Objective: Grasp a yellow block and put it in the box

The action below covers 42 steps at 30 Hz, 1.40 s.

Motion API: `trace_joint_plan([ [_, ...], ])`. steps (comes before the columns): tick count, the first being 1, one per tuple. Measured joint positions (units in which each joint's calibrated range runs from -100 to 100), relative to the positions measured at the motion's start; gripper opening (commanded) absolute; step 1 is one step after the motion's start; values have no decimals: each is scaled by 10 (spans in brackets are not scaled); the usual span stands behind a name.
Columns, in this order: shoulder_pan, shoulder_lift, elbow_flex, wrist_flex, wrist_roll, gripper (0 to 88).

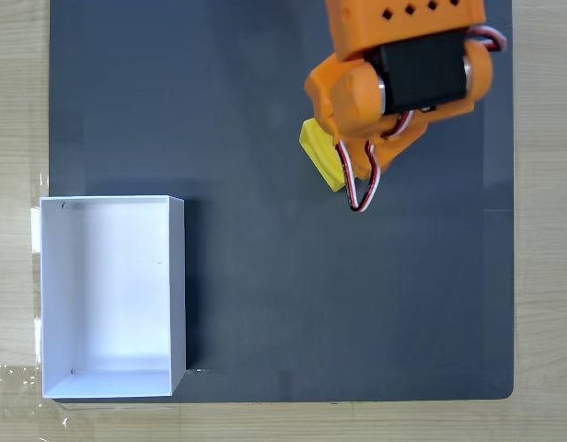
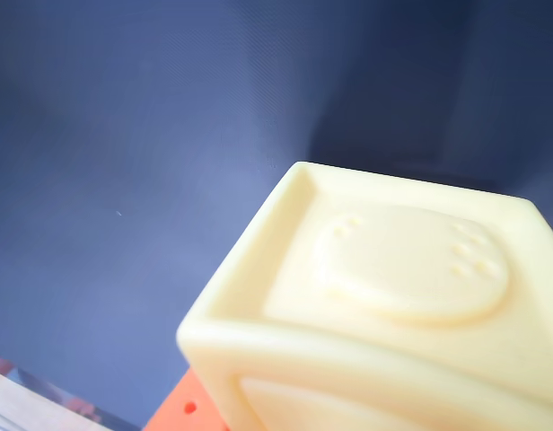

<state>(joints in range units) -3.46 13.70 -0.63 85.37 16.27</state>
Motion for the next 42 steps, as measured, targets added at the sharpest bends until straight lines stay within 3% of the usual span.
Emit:
trace_joint_plan([
  [7,40,-88,-158,-32,1,237],
  [20,300,-56,-202,-293,-70,237],
  [42,345,145,-204,-318,-70,237],
])
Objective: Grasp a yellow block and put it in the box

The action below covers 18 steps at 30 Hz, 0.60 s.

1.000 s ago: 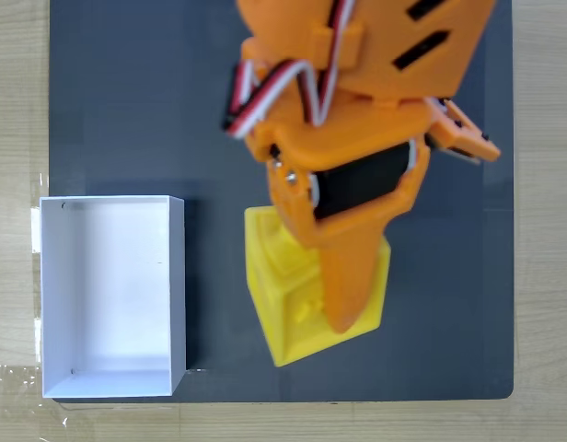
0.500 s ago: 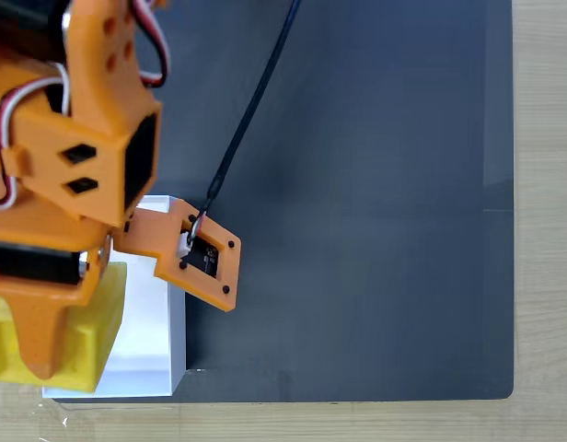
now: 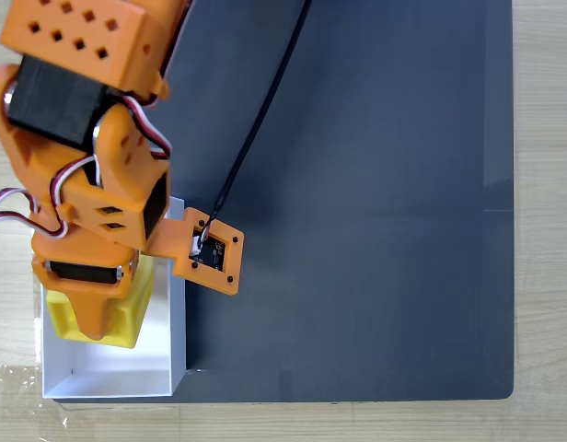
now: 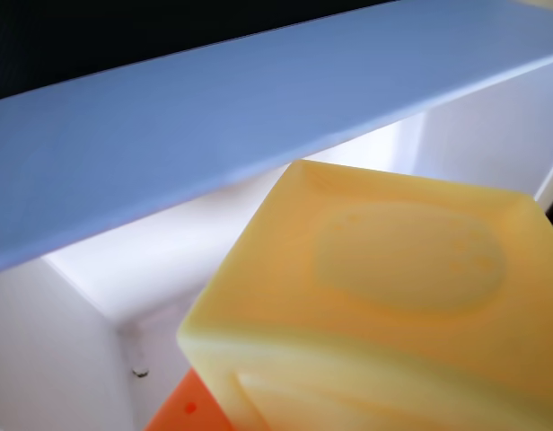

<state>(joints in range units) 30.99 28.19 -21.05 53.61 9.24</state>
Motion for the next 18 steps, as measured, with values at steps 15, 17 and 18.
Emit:
trace_joint_plan([
  [15,21,8,-2,-1,3,479],
  [17,19,8,-3,-1,11,479],
  [18,18,8,-5,-1,14,478],
])
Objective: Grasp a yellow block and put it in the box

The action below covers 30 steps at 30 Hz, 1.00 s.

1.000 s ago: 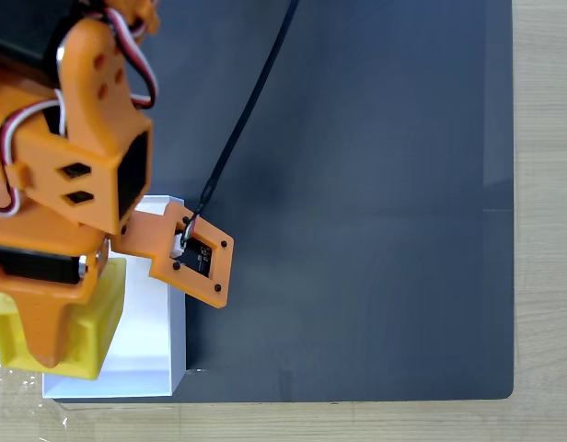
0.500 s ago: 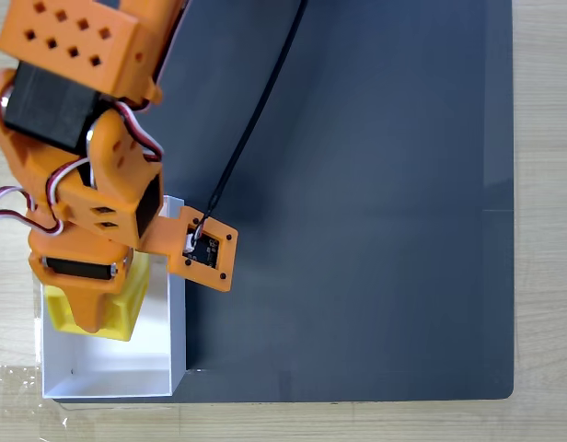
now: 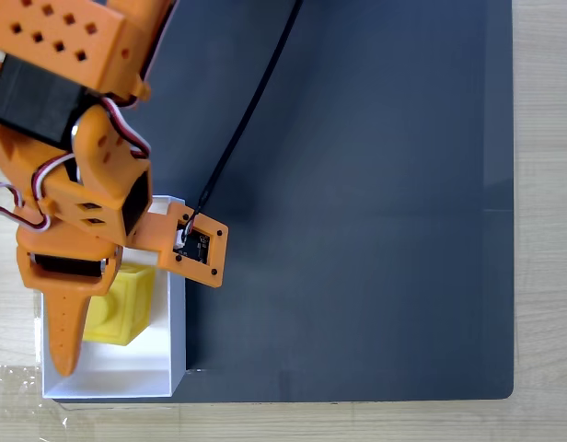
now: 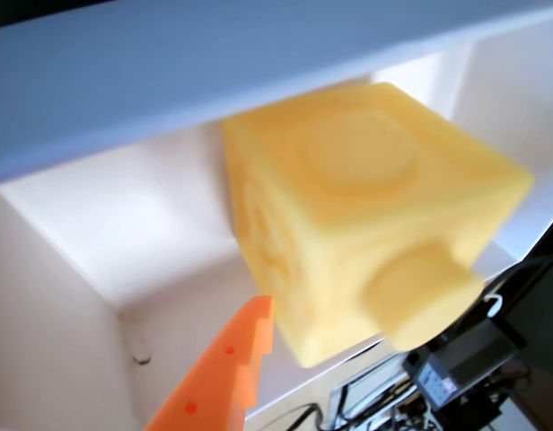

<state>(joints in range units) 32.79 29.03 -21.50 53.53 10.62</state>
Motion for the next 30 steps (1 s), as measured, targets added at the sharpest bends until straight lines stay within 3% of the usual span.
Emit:
trace_joint_plan([
  [11,-7,-65,-1,1,1,455],
  [14,-16,-117,-1,27,-2,344],
  [21,-42,-265,5,120,-65,11],
  [30,-115,-545,214,198,-96,20],
])
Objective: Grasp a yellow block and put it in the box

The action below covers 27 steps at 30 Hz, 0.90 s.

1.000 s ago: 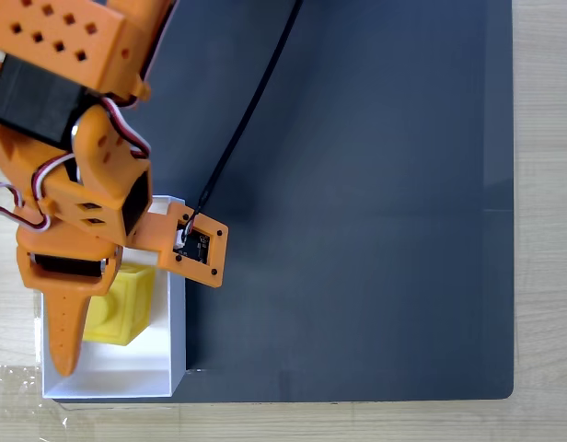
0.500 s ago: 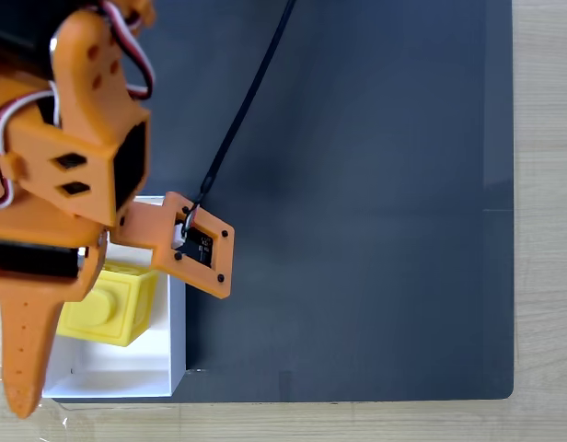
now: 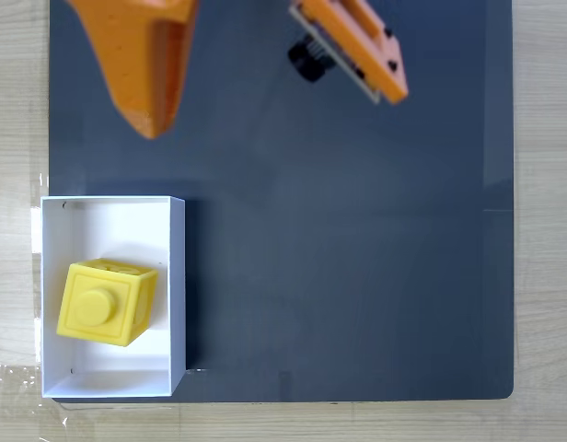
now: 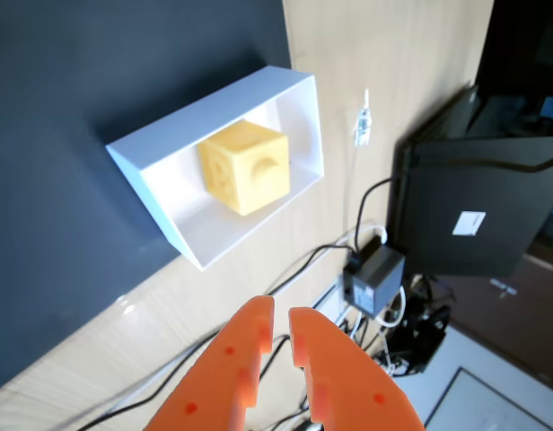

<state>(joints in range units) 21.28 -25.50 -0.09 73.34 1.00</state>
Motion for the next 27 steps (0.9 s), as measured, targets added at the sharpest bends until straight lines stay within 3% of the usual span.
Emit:
trace_joint_plan([
  [10,-90,-362,474,0,0,22],
  [17,-101,-602,760,2,1,22],
  [21,-103,-714,868,4,1,22],
  [27,-104,-731,916,3,1,22],
])
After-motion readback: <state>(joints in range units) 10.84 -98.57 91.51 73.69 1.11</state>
